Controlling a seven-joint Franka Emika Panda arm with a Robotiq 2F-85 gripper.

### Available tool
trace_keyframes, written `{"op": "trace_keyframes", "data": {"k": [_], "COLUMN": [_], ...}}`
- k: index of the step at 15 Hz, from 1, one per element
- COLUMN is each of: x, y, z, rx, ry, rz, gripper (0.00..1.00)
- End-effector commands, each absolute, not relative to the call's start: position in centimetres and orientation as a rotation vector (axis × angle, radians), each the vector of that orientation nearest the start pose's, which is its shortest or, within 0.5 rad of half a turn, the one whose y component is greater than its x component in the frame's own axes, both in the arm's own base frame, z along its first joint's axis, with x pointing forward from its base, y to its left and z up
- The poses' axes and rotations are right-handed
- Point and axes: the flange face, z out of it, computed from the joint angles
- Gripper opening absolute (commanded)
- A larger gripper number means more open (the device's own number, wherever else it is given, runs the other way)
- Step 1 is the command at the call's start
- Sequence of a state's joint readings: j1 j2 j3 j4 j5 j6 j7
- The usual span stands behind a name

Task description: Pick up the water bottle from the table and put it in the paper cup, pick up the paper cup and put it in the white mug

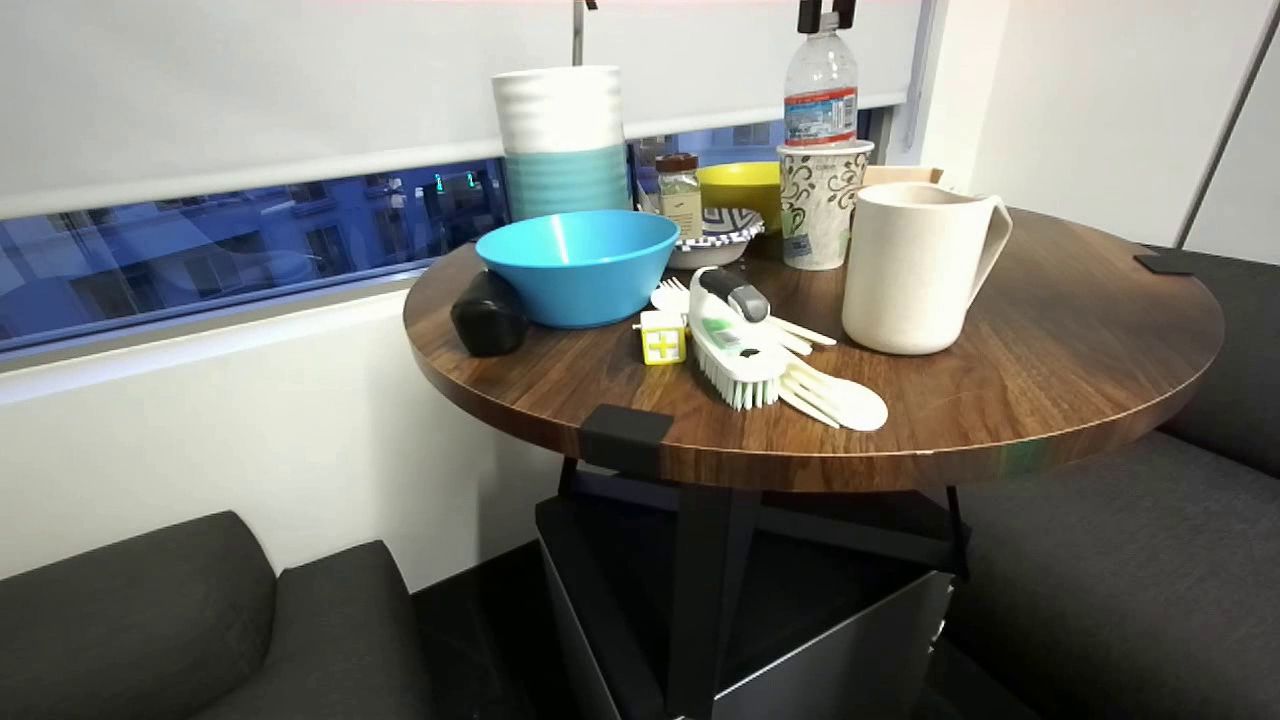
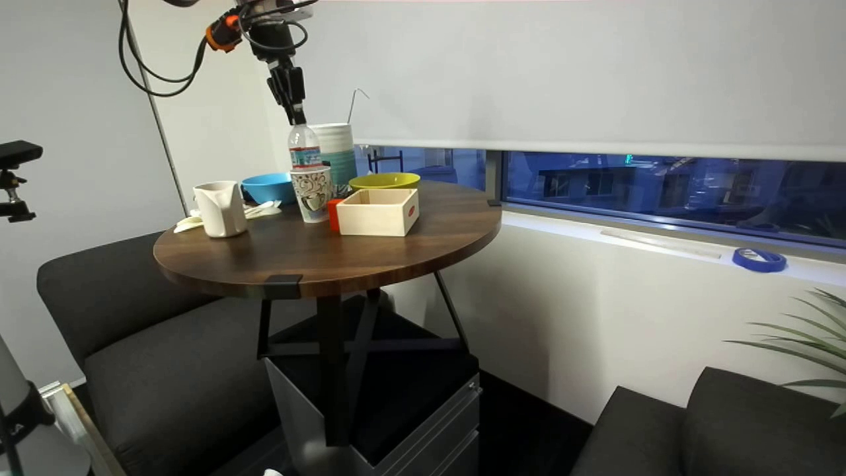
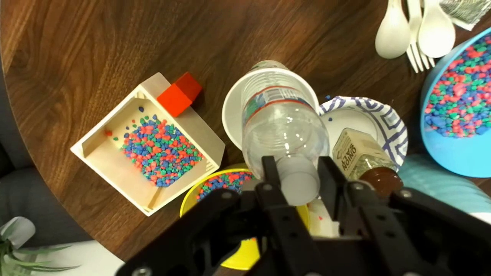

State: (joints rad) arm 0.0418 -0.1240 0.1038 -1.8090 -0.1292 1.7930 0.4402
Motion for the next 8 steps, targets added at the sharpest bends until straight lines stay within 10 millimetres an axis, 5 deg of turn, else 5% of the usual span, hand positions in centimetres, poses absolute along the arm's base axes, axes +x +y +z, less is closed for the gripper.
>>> {"op": "trace_keyframes", "data": {"k": [1,8], "x": [50.6,46.0], "y": [7.3,8.4], "z": [60.4,60.0], "rx": [-3.176,-3.165], "ry": [0.428,0.431], "rz": [-0.221,-0.226], "gripper": [0.08,0.08]}}
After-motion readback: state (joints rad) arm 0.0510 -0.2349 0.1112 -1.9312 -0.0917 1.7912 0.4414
